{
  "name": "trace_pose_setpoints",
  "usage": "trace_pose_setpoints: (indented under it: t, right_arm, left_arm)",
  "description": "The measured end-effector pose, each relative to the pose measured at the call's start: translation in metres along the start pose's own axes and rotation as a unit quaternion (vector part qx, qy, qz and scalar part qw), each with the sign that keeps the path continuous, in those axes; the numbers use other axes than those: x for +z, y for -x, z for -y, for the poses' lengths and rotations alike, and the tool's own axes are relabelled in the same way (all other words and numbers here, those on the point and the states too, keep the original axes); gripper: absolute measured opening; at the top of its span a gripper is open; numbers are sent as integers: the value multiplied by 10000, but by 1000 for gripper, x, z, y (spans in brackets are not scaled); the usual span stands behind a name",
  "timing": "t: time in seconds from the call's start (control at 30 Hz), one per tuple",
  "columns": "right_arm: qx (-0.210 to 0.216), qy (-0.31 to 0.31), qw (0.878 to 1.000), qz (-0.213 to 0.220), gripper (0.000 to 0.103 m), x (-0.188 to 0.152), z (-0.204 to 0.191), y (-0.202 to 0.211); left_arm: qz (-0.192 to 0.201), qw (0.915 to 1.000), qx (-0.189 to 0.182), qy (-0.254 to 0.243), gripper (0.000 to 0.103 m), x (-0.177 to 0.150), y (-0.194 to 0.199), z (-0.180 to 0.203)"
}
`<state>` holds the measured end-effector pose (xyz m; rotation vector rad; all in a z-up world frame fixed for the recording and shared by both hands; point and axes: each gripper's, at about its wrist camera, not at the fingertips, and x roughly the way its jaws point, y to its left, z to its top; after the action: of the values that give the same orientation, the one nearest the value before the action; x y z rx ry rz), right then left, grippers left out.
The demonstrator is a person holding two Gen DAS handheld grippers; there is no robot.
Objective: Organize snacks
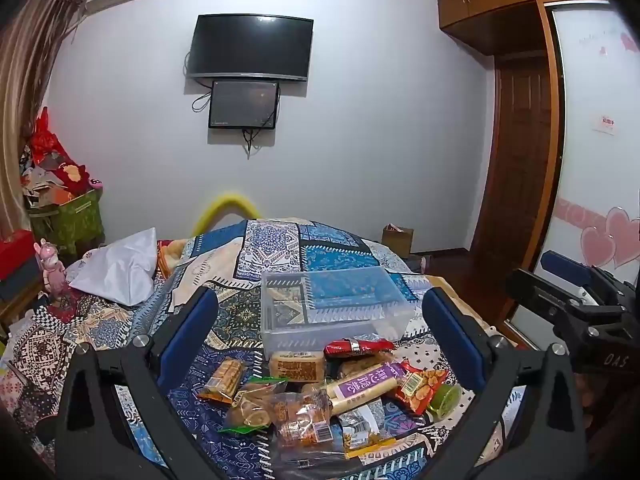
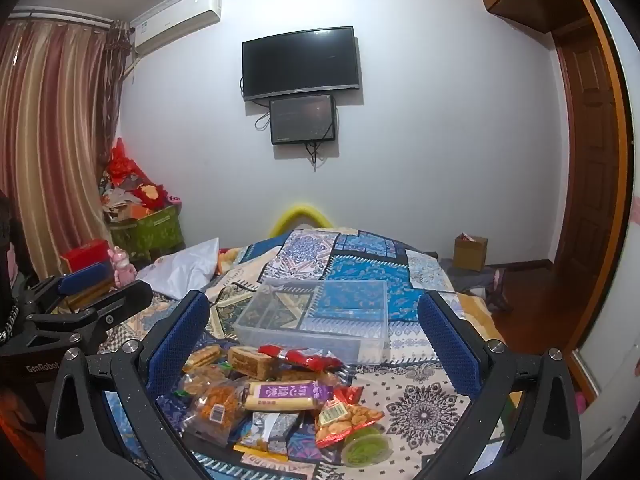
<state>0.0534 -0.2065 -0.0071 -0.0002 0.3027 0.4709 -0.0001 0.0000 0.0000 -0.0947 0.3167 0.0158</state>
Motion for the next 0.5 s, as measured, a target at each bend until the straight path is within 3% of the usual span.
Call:
trace_pose_setpoints:
  t: [0.5]
  right_arm:
    - [0,-6,10000,5,103,2,-2,1]
  left_arm:
    - [23,10000,1,1,103,-1,0,-1]
